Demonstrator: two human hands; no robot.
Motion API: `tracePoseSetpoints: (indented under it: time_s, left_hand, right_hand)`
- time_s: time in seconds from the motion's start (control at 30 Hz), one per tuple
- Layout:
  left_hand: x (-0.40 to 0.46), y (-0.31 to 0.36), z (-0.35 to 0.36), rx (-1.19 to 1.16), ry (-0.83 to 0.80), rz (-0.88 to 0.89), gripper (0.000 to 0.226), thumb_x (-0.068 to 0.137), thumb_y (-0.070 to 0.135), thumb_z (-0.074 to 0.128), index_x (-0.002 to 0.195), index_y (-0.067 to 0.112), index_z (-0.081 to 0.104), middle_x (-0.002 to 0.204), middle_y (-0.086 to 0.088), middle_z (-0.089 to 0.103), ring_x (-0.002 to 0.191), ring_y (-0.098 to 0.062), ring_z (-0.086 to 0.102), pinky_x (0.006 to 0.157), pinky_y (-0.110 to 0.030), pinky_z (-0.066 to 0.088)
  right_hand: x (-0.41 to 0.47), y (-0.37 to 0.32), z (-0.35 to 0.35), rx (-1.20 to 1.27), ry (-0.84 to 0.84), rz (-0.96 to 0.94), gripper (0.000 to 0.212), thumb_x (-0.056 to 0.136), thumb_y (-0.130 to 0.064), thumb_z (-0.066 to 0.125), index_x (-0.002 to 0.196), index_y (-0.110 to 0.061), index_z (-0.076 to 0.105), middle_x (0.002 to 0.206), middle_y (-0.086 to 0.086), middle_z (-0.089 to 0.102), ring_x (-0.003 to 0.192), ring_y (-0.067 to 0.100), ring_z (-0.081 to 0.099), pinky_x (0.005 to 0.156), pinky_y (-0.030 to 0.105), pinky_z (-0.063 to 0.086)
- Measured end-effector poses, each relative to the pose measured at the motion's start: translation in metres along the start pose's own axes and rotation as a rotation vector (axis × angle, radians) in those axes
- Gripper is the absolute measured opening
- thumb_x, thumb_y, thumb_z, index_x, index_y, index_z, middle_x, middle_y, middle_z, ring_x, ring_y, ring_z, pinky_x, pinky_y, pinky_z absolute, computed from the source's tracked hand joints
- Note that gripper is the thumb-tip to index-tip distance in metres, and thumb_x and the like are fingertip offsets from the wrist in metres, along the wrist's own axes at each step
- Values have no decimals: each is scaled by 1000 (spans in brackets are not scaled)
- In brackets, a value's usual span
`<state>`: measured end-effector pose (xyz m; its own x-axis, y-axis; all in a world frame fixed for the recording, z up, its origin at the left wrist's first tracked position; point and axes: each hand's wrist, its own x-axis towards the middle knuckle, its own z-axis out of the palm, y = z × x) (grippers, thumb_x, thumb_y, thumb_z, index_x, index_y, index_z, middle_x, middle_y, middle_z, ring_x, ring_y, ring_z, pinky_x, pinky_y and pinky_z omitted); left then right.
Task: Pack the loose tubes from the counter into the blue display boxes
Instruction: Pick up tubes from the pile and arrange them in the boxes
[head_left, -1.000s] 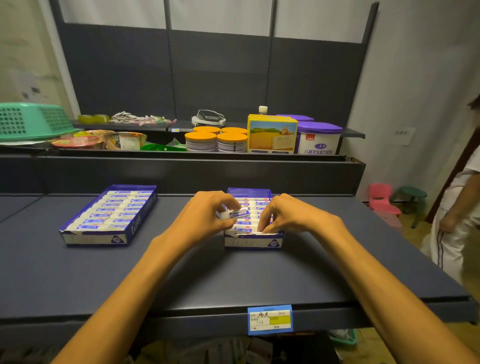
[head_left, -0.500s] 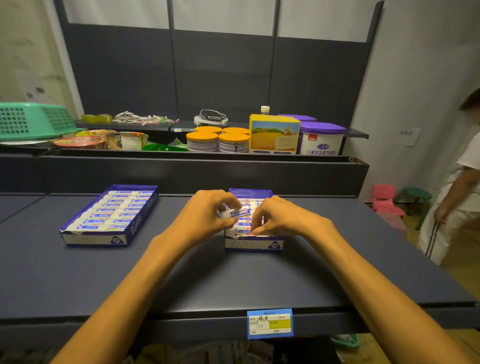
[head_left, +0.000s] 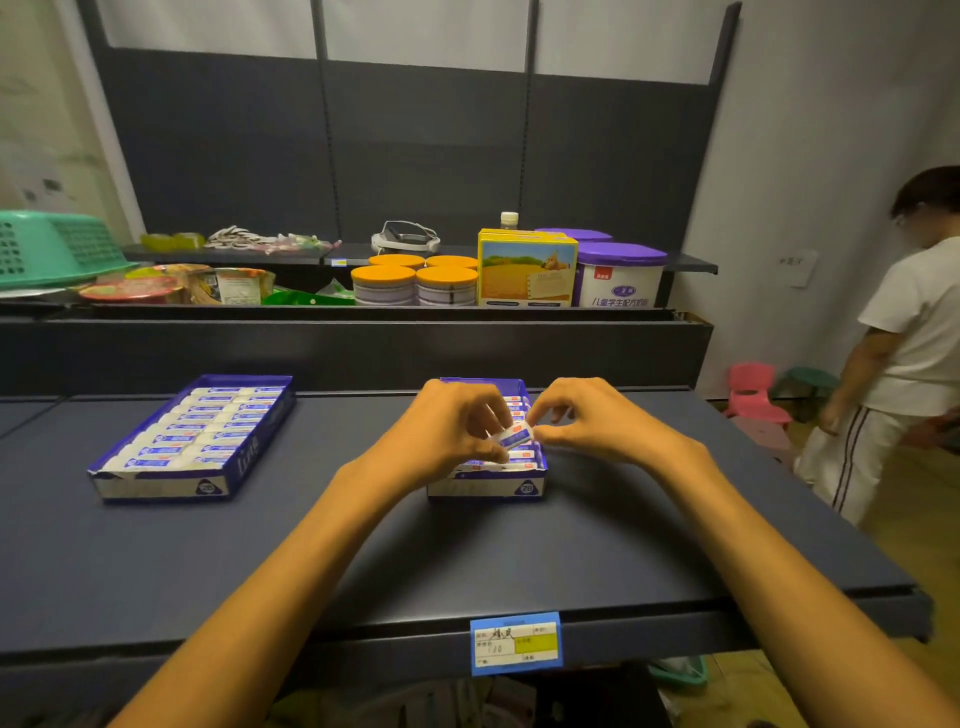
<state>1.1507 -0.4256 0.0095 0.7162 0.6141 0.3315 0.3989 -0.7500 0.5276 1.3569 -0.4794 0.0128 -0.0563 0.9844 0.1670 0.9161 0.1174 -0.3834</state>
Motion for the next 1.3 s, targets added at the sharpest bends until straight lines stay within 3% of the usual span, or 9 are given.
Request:
tracePoseSetpoints:
  time_s: [0.17, 0.63, 0.77, 0.87, 1.13, 1.3]
  left_hand:
    - [8, 1, 4, 51, -126, -10, 27, 74, 19, 82, 98, 17, 69, 98, 0, 73, 85, -7, 68, 71, -15, 54]
    - [16, 0, -5, 102, -341, 13, 31, 83, 8, 72, 114, 14, 68, 109, -3, 71, 89, -5, 66, 77, -15, 54]
    - [16, 0, -4, 182, -335, 10, 28, 85, 12, 70, 114, 16, 70, 114, -1, 69, 91, -5, 60, 63, -2, 47]
    - [19, -1, -2, 238, -337, 11, 28, 87, 14, 68, 115, 17, 70, 118, 0, 67, 98, -6, 57, 58, -3, 43]
    - [26, 5, 0, 299, -398, 17, 24, 87, 12, 68, 111, 14, 72, 114, -3, 70, 94, -11, 61, 78, -17, 48]
    - [29, 9, -4, 290, -444, 4, 27, 91, 14, 63, 117, 12, 69, 114, -7, 69, 86, -10, 62, 61, -6, 43]
  right_hand:
    - [-3, 6, 1, 63, -96, 31, 23, 91, -34, 64, 111, -23, 66, 109, -7, 62, 89, 3, 58, 67, 14, 47]
    - [0, 5, 3, 78, -118, 46, 25, 91, -34, 63, 112, -20, 64, 116, 0, 66, 103, 12, 62, 74, 21, 54]
    - [1, 5, 3, 76, -121, 48, 27, 91, -34, 63, 114, -19, 63, 118, 0, 65, 104, 11, 61, 74, 20, 53]
    - [2, 5, 4, 65, -118, 45, 26, 91, -36, 63, 112, -20, 63, 117, -1, 66, 103, 11, 62, 77, 23, 55]
    - [1, 4, 5, 38, -102, 45, 28, 87, -41, 67, 107, -21, 65, 111, -3, 68, 97, 11, 64, 81, 31, 58]
    - [2, 3, 8, 18, -107, 57, 31, 85, -44, 69, 105, -21, 63, 112, -4, 66, 99, 9, 60, 77, 26, 56]
